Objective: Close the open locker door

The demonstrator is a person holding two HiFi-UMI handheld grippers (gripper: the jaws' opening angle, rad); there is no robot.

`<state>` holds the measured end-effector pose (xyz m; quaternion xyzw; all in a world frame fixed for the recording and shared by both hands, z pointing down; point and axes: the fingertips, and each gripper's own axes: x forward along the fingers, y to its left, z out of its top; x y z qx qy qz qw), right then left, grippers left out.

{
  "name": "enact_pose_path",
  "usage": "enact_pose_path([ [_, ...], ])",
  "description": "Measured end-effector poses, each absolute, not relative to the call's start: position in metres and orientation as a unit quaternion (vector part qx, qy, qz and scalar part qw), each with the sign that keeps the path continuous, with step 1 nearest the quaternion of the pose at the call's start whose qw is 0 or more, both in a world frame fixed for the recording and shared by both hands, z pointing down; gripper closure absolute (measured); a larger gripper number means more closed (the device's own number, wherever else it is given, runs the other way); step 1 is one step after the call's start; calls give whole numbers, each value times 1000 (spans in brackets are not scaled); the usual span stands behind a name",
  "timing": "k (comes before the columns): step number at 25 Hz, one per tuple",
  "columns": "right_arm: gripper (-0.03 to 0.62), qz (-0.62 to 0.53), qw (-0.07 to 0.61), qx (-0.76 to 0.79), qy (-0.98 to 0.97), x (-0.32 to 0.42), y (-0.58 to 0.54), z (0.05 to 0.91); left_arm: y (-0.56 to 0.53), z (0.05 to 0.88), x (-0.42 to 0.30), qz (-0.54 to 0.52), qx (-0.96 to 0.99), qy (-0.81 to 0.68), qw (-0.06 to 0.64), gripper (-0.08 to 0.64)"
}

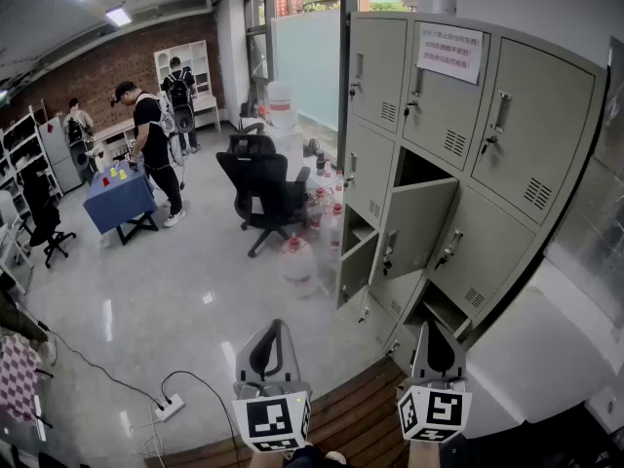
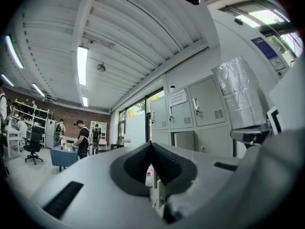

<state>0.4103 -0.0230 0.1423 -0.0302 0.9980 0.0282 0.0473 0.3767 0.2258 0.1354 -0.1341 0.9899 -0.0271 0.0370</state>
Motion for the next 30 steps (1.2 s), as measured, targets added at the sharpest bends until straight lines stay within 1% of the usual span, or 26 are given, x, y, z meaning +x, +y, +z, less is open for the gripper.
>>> enact_pose_path([
  [12, 574, 28, 46, -29, 998, 407, -34, 144, 219, 136, 375, -26, -131, 990, 36, 560],
  [23, 570, 32, 54, 17, 998, 387, -11, 146, 227, 145, 364, -35, -129, 991, 28, 560],
  [25, 545, 28, 50, 31, 998, 380, -6, 149, 228, 146, 359, -35, -128, 991, 27, 560],
  [27, 416, 22, 45, 48, 998, 372, 0, 153, 228, 147, 352, -34, -128, 991, 28, 560],
  [30, 414, 23, 43, 49, 998, 357, 1, 157, 227, 150, 338, -33, -131, 990, 29, 560],
])
